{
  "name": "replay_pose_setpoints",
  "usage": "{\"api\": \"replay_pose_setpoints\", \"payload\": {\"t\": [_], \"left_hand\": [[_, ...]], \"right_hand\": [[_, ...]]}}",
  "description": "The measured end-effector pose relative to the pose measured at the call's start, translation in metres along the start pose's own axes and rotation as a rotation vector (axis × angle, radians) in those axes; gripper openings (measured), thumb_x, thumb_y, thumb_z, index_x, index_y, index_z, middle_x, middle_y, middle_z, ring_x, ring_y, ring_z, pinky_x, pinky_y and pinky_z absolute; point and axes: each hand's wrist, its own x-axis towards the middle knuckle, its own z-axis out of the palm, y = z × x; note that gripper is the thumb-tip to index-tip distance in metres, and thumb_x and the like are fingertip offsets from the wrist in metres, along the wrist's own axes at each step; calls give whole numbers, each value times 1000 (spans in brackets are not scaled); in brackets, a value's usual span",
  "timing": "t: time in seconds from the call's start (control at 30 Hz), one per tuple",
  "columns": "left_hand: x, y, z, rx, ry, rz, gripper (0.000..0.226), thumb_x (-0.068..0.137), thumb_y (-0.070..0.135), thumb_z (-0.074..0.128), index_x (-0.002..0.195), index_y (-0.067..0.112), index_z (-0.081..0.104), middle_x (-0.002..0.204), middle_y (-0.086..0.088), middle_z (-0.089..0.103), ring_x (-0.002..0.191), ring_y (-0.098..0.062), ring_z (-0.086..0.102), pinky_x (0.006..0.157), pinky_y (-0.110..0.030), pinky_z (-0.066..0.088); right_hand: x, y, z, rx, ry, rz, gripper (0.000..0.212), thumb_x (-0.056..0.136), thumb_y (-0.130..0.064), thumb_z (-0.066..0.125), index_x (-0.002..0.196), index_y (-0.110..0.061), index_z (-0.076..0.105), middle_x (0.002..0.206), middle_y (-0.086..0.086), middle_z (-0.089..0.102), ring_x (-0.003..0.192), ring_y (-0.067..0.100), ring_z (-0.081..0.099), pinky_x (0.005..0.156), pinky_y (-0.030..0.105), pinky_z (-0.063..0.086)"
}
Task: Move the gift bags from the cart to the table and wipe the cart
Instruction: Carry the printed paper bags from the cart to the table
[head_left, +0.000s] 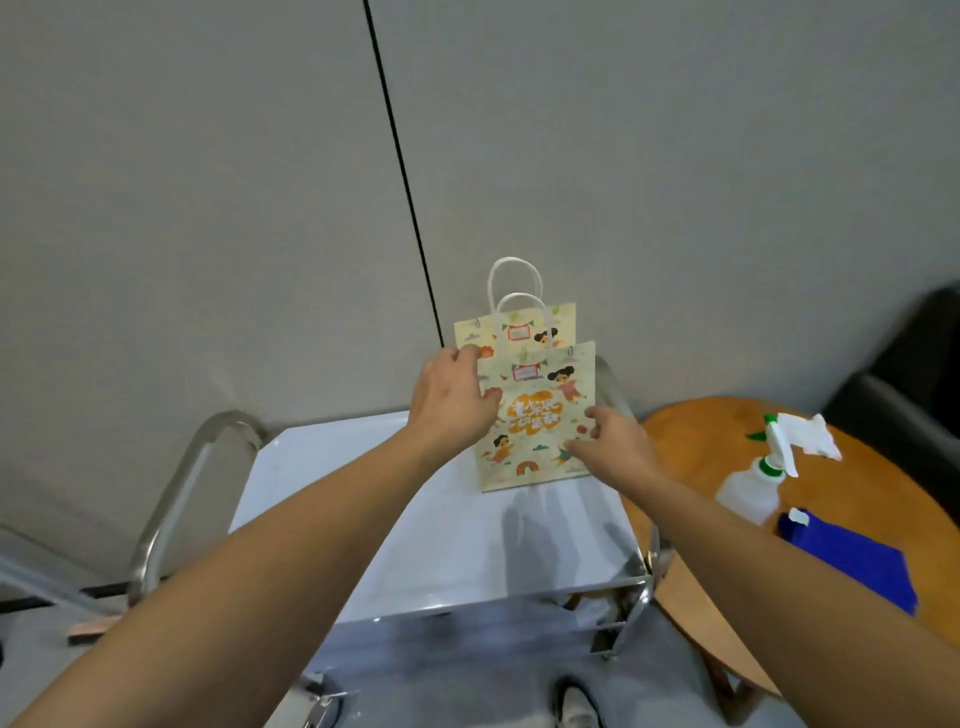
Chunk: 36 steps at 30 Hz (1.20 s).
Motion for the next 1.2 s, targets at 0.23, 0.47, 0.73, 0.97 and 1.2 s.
{"api": "replay_pose_setpoints", "payload": {"t": [0.23, 0.47, 0.73, 0.97, 1.2], "left_hand": [[99, 37, 17, -39, 88, -14, 73, 85, 17, 73, 148, 19, 37, 146, -3, 39, 136, -24, 36, 108, -35, 37], [150, 53, 33, -46, -118, -13, 39, 96, 41, 62, 72, 10, 65, 63, -4, 59, 70, -26, 59, 53, -30, 37], [152, 58, 20, -176, -75, -10, 30, 87, 31, 63, 63, 13, 66, 66, -7, 65, 67, -26, 62, 55, -33, 49], [120, 70, -21, -208, -126, 258, 19, 73, 12, 52, 54, 8, 53, 53, -5, 48, 59, -29, 51, 51, -29, 37], [69, 110, -52, -134, -71, 642, 18, 79, 18, 53, 66, 10, 63, 64, -5, 57, 67, -29, 55, 54, -28, 34]], "right_hand": [[108, -2, -26, 54, 43, 24, 62, 80, -33, 81, 131, -22, 47, 123, 7, 62, 113, 32, 60, 91, 54, 55], [150, 4, -13, 97, 18, 51, 8, 86, -25, 72, 93, -30, 71, 94, -2, 74, 91, 24, 68, 72, 40, 59], [140, -15, -20, 141, 44, 88, 15, 93, -16, 62, 97, -25, 73, 89, -3, 72, 85, 19, 68, 72, 33, 57], [77, -34, -32, 120, 238, 171, 8, 86, -18, 75, 94, -17, 73, 83, -3, 68, 75, 14, 62, 53, 24, 44], [-21, -34, -41, 387, 543, 274, 15, 92, -19, 72, 106, -23, 72, 99, -6, 73, 94, 14, 68, 76, 32, 58]]}}
